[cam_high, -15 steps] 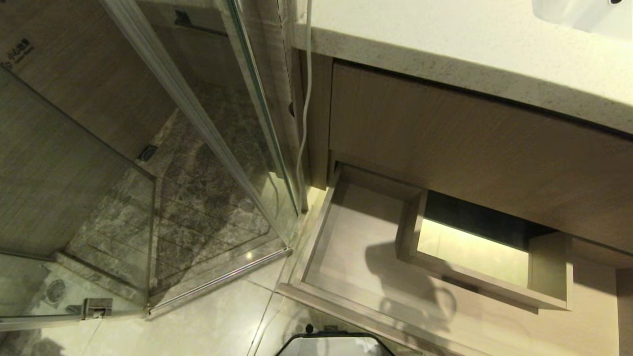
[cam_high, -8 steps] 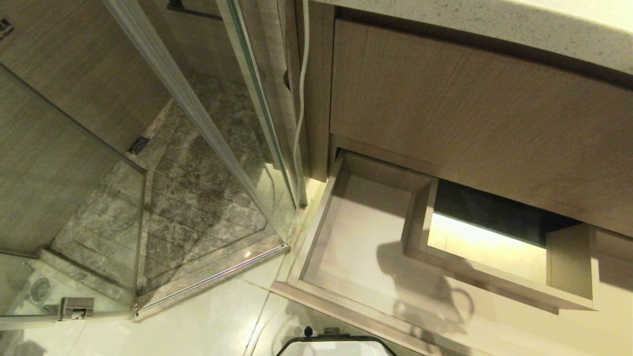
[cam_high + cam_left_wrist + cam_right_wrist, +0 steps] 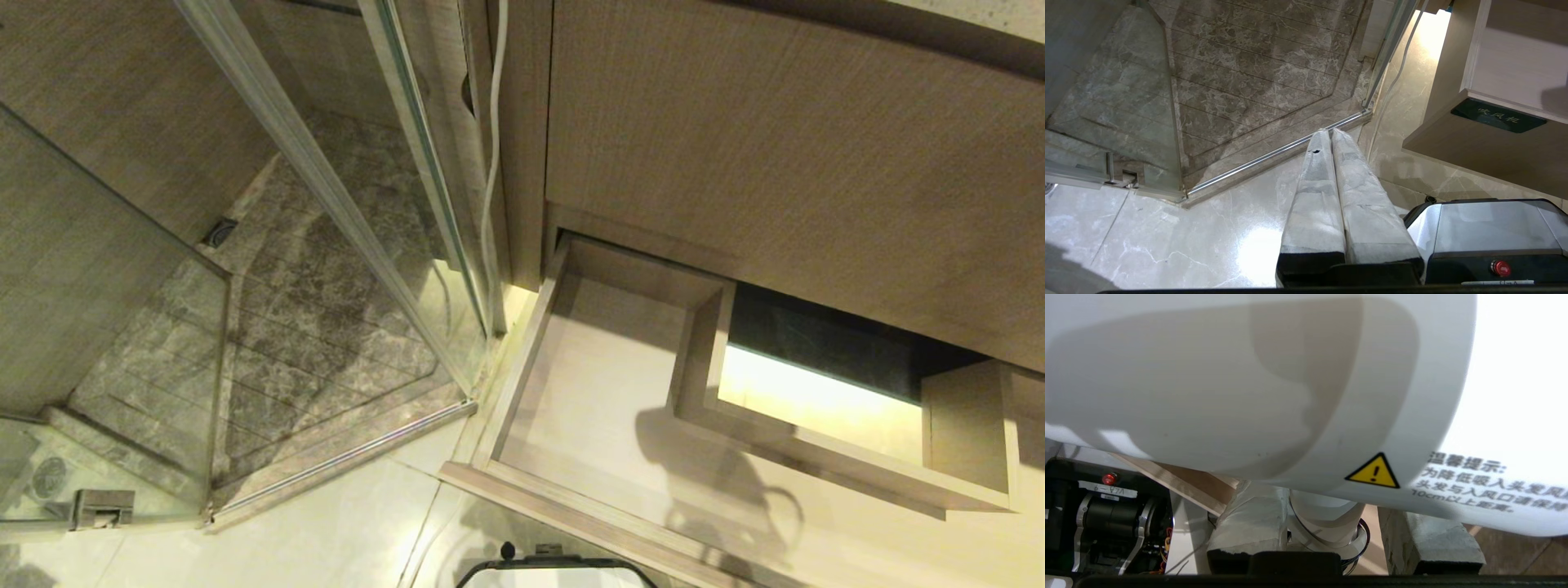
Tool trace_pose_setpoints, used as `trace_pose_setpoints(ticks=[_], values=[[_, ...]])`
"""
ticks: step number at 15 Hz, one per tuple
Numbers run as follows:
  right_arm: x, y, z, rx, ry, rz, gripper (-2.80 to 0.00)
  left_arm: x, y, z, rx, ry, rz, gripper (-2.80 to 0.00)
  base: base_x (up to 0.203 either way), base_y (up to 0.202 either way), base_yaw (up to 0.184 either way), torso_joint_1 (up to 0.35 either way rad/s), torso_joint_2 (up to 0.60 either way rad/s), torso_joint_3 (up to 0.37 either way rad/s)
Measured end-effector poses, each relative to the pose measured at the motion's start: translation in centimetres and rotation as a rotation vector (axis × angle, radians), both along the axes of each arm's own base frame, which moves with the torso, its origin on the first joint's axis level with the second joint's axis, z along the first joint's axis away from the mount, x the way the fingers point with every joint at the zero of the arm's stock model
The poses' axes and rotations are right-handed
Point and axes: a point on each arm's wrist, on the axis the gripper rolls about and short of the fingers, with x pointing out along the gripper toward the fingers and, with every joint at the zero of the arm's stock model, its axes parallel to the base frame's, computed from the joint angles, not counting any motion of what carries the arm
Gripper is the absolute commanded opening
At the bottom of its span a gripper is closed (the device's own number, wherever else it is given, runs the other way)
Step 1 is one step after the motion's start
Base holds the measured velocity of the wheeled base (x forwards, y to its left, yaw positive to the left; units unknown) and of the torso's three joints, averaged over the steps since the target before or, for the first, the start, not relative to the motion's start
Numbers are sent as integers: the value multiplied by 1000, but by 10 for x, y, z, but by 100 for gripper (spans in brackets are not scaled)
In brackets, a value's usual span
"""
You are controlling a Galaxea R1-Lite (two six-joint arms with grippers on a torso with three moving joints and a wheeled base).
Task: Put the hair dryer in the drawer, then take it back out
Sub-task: Put it into the drawer
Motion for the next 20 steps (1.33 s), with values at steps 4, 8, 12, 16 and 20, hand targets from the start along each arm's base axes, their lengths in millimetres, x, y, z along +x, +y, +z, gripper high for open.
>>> trace_pose_setpoints(ticks=[4, 8, 12, 16, 20], values=[[-1, -5, -14, -26, 87, -150, -280, 0, 0, 0, 0, 0, 0, -280, 0, 0, 0, 0, 0, 0], [9, -15, -26, 10, 142, -423, -280, 0, 0, 0, 0, 0, 0, -280, 0, 0, 0, 0, 0, 0], [26, -20, -28, 21, 157, -453, -280, 0, 0, 0, 0, 0, 0, -280, 0, 0, 0, 0, 0, 0], [37, -15, -28, 41, 127, -285, -280, 0, 0, 0, 0, 0, 0, -280, 0, 0, 0, 0, 0, 0], [29, -10, -29, -116, 120, -111, -280, 0, 0, 0, 0, 0, 0, -280, 0, 0, 0, 0, 0, 0]])
